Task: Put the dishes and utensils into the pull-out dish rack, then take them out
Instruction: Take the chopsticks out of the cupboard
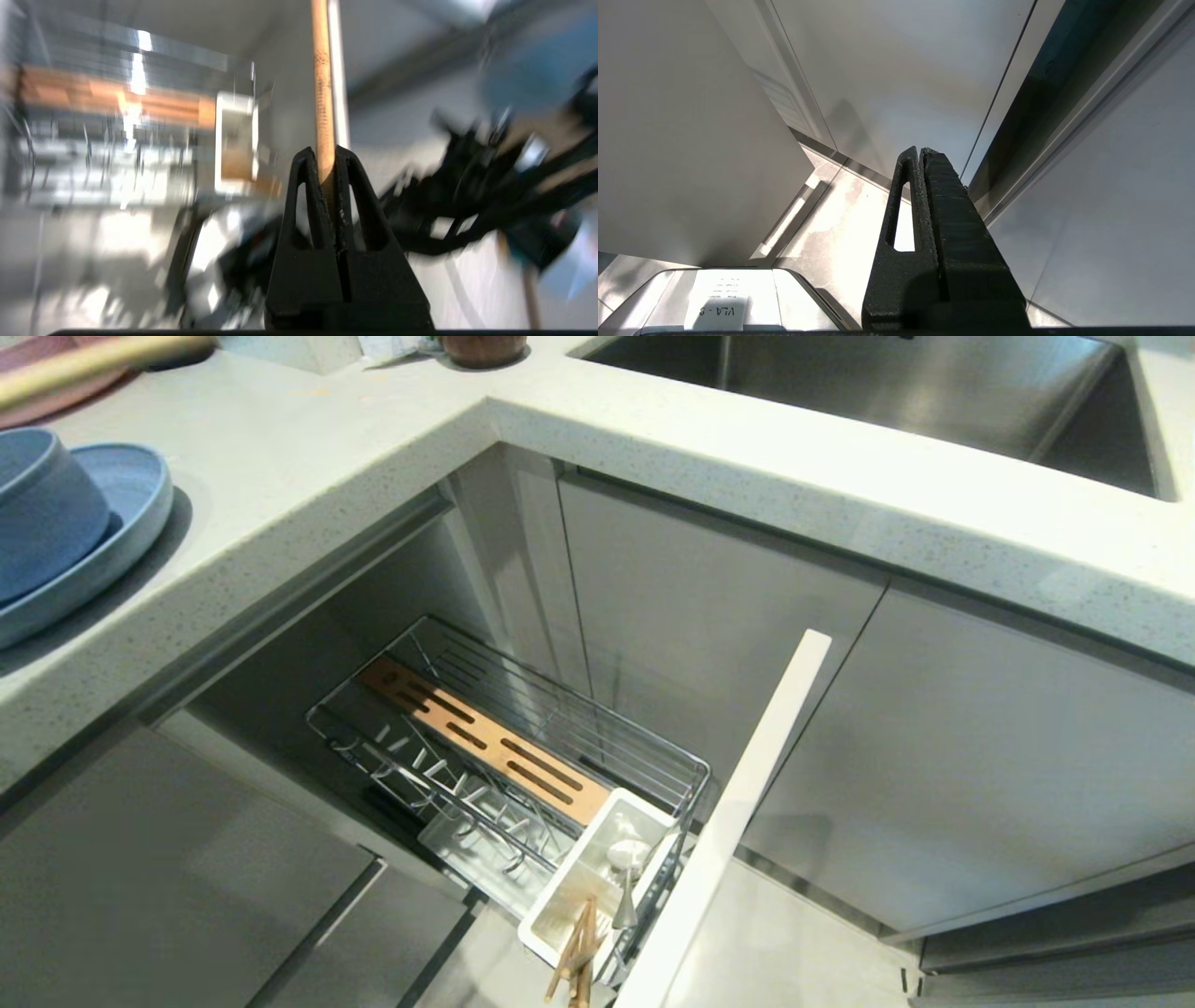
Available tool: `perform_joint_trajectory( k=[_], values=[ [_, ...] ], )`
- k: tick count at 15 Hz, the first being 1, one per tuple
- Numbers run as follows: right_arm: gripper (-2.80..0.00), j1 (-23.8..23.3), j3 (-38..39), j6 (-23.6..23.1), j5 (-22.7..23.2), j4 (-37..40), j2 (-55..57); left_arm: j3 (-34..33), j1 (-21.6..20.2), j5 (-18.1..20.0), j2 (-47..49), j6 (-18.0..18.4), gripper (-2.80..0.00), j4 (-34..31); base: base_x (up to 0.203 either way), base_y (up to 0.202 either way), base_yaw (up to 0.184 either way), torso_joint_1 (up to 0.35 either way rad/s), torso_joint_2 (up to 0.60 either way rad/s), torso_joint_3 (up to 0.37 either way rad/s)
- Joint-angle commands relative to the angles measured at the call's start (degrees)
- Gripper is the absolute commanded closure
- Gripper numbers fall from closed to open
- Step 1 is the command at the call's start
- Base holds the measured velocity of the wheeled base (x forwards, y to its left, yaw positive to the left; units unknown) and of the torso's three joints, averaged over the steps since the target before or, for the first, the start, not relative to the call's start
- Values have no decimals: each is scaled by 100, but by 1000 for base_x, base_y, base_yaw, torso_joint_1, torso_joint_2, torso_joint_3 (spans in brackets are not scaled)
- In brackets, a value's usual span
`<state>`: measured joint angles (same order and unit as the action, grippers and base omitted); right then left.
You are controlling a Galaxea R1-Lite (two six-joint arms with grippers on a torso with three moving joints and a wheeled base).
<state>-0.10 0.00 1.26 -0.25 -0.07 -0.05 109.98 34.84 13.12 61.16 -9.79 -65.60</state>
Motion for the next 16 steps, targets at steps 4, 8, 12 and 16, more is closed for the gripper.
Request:
perform_joint_trajectory(
  k=[4, 8, 12, 16],
  values=[
    [0, 1, 9, -3, -1, -1, -21, -153, -1571, 278, -753, -384, 0, 900, 0, 0, 0, 0, 0, 0],
    [0, 1, 9, -3, -1, -1, -13, -157, -3854, 266, -833, -598, 0, 1083, 0, 0, 0, 0, 0, 0],
    [0, 1, 9, -2, -1, -1, -13, -235, -5932, 220, -860, -798, 0, 1057, 0, 0, 0, 0, 0, 0],
    [0, 1, 9, -1, -1, -1, -20, -911, -7308, -38, -702, -861, 0, 740, 0, 0, 0, 0, 0, 0]
  ],
)
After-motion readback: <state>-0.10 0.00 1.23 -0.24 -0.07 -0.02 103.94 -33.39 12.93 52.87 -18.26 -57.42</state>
